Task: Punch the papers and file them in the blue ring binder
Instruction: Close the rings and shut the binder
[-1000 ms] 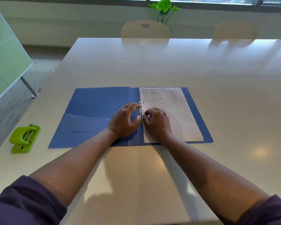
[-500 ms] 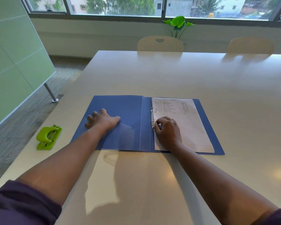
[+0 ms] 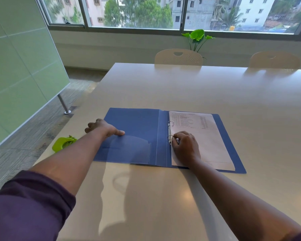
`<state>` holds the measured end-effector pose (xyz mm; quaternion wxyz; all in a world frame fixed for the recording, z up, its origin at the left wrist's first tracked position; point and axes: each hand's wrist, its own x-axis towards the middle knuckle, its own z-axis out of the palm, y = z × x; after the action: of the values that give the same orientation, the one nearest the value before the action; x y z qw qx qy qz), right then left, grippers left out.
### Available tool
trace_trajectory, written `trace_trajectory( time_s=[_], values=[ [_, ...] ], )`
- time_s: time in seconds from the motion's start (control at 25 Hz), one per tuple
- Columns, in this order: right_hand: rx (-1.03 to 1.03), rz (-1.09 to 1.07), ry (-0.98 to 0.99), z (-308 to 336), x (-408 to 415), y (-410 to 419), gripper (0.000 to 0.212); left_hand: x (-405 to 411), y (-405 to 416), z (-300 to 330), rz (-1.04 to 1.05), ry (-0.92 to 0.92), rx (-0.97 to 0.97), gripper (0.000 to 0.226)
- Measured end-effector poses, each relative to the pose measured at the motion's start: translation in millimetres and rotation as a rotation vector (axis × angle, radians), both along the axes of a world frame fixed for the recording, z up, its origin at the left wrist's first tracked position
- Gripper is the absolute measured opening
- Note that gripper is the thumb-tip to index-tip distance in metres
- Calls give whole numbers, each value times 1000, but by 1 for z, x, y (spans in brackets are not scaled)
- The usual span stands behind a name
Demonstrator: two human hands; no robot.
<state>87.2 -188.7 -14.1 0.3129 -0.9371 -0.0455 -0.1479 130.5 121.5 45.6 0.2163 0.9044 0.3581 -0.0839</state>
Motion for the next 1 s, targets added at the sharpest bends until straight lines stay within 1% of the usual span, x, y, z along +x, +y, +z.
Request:
trace_trajectory(
  time_s=[0.12, 0.16, 0.32, 0.44, 0.56, 0.64, 0.76, 0.88, 0.96, 1.0],
  values=[
    [2, 4, 0, -1, 1, -1, 19, 8, 18, 0, 22, -7, -79, 126],
    [1, 6, -3, -1, 1, -1, 19, 11, 22, 1, 14, -17, -100, 121],
    [8, 8, 4, 0, 1, -1, 19, 8, 30, 20, -1, -96, -193, 89],
    [13, 12, 8, 2, 0, -1, 19, 9, 37, 34, -1, -186, -255, 79],
    [19, 5, 20, 1, -1, -1, 21, 11, 31, 55, -92, -235, -266, 57],
    [14, 3, 29, 2, 0, -1, 23, 12, 26, 77, -180, -227, -269, 42],
    [-1, 13, 47, 6, 2, -1, 25, 10, 20, 119, -290, -218, -349, 27],
    [-14, 28, 111, 9, 4, 0, 24, 4, -1, 151, -386, -272, -421, 21],
    [-2, 25, 145, 16, 3, 2, 22, -3, -22, 166, -445, -328, -507, 19],
    [18, 22, 152, 22, 1, 2, 27, -6, -34, 171, -472, -357, -563, 19]
  ],
)
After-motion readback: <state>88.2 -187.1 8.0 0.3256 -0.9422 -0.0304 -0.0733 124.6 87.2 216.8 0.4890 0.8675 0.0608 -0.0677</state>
